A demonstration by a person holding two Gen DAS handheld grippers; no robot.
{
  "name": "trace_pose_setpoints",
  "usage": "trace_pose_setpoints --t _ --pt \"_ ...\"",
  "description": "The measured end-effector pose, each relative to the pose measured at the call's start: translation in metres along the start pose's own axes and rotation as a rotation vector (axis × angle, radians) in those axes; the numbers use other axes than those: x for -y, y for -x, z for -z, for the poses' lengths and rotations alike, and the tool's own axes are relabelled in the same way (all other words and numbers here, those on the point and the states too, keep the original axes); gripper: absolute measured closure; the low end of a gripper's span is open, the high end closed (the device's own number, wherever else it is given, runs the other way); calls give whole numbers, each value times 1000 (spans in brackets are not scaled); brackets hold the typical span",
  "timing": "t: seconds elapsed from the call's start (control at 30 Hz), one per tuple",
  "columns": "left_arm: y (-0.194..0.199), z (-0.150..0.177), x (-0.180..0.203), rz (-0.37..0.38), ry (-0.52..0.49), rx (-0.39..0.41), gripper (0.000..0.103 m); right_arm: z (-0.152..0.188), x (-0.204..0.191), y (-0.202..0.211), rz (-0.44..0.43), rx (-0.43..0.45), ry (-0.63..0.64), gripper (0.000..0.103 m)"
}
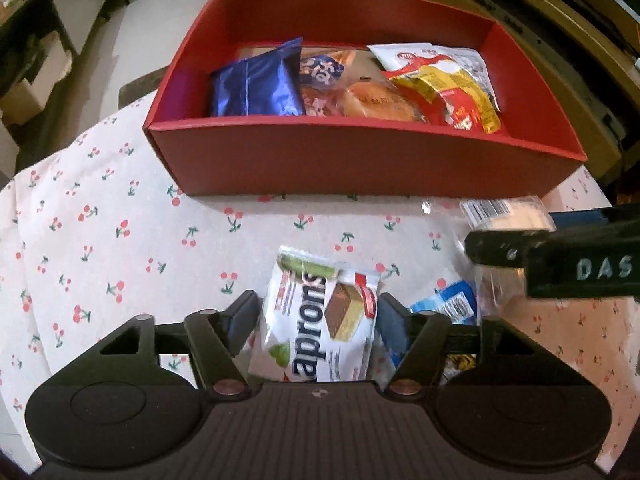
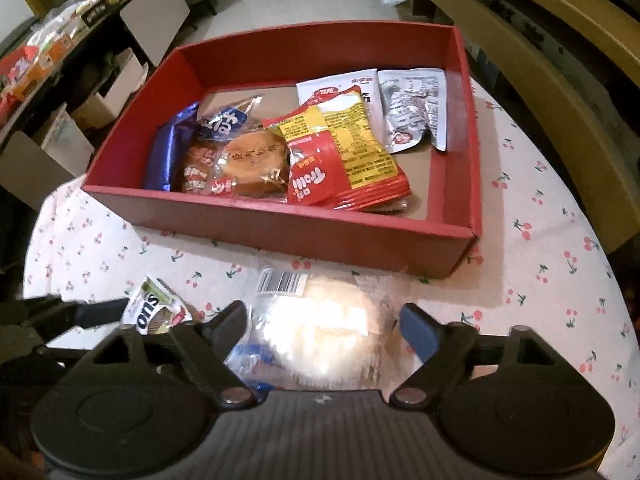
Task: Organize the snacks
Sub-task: 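Grasp the Kapron wafer with left gripper while right grasps clear bun bag, then carry the Kapron wafer and clear bun bag over the red tray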
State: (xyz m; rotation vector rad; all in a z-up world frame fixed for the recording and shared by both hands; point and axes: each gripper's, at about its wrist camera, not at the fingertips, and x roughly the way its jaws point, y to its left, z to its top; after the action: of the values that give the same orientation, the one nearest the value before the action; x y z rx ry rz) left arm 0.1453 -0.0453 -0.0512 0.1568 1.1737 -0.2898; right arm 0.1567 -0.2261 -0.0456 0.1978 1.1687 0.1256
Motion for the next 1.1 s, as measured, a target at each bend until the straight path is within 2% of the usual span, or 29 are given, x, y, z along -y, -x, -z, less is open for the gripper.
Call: trace_pose_setpoints --t 0.1,0.17,0.23,0.37,0.53,0.8,1.1 --pt "-4 0 4 -13 -12 5 24 1 2 -10 -3 -20 -5 2" --pt "-5 1 8 -35 -29 6 26 2 2 -9 -9 -8 1 7" --pt "-3 2 10 -48 -32 13 36 4 0 -5 -14 3 17 14" --pt "2 6 13 -66 -31 3 38 13 -10 6 16 26 90 22" --pt "14 17 15 -66 -18 16 38 25 -14 17 51 41 130 24" --pt "35 30 13 -34 30 43 38 43 -11 51 15 103 109 24" --pt "37 47 24 -39 2 26 38 67 -21 45 69 55 147 24"
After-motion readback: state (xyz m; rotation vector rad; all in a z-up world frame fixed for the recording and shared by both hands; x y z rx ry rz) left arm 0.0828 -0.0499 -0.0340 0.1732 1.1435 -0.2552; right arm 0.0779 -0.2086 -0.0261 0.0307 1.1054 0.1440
